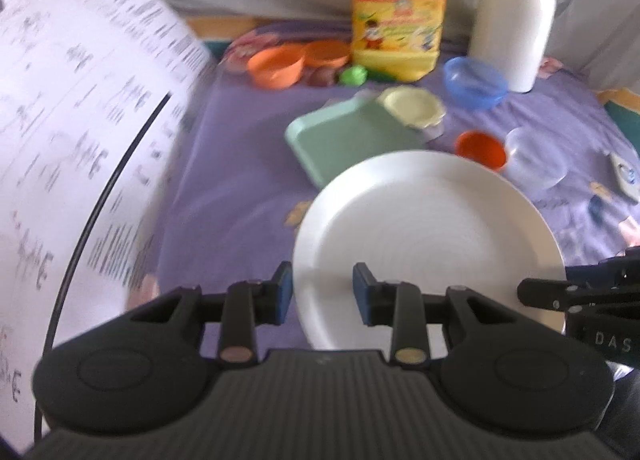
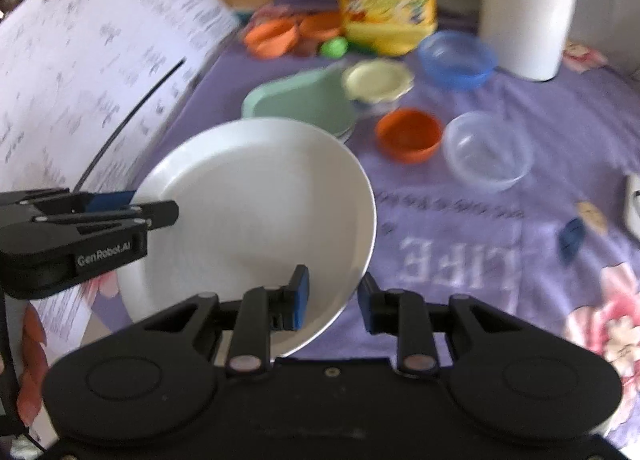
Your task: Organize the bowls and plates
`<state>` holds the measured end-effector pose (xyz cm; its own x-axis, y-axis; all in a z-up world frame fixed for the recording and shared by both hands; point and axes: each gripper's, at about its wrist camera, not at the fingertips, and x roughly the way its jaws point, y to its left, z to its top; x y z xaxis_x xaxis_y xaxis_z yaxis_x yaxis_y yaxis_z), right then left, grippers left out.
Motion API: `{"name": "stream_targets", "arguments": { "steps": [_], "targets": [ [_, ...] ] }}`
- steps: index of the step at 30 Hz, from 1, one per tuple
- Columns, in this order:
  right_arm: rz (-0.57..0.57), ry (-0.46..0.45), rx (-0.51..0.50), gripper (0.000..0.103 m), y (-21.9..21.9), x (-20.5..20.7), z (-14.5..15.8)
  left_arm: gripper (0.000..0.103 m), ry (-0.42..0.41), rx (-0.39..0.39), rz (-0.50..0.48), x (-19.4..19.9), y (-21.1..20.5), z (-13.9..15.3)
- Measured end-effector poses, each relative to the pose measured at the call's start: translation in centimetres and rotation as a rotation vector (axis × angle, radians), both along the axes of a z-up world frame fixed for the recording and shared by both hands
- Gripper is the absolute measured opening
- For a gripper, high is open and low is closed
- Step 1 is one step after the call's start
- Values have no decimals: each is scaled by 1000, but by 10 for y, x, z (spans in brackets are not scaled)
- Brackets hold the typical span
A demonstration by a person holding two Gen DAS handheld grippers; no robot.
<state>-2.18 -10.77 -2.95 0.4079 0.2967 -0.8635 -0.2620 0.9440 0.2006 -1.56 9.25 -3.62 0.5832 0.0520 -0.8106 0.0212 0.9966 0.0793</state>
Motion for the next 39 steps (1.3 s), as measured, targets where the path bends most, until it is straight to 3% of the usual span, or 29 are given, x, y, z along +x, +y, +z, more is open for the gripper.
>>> {"name": "stream_targets", "arguments": {
  "steps": [9, 21, 25, 27, 31, 36, 39],
  "targets": [
    [125, 61, -65, 28, 52, -14, -33, 37, 25, -9, 42, -7, 35, -29],
    [163, 86, -107, 28, 72, 11, -60, 37, 86, -37, 59, 11, 53, -61],
    [181, 66, -109, 33, 79, 17, -66, 45, 104, -51, 54, 12, 55, -67],
    [200, 45, -119, 41, 82, 18, -67, 51, 113, -76, 55, 12, 57, -71],
    [230, -2, -128, 79, 87, 16, -65, 65, 109, -92, 44, 10, 54, -75],
    [251, -71, -158, 94, 90, 12, -57, 99, 69, -45, 29, 8, 45, -69],
    [240, -78, -152, 95, 86, 13, -55, 103, 50, -21, 19, 8, 42, -65]
  ]
}}
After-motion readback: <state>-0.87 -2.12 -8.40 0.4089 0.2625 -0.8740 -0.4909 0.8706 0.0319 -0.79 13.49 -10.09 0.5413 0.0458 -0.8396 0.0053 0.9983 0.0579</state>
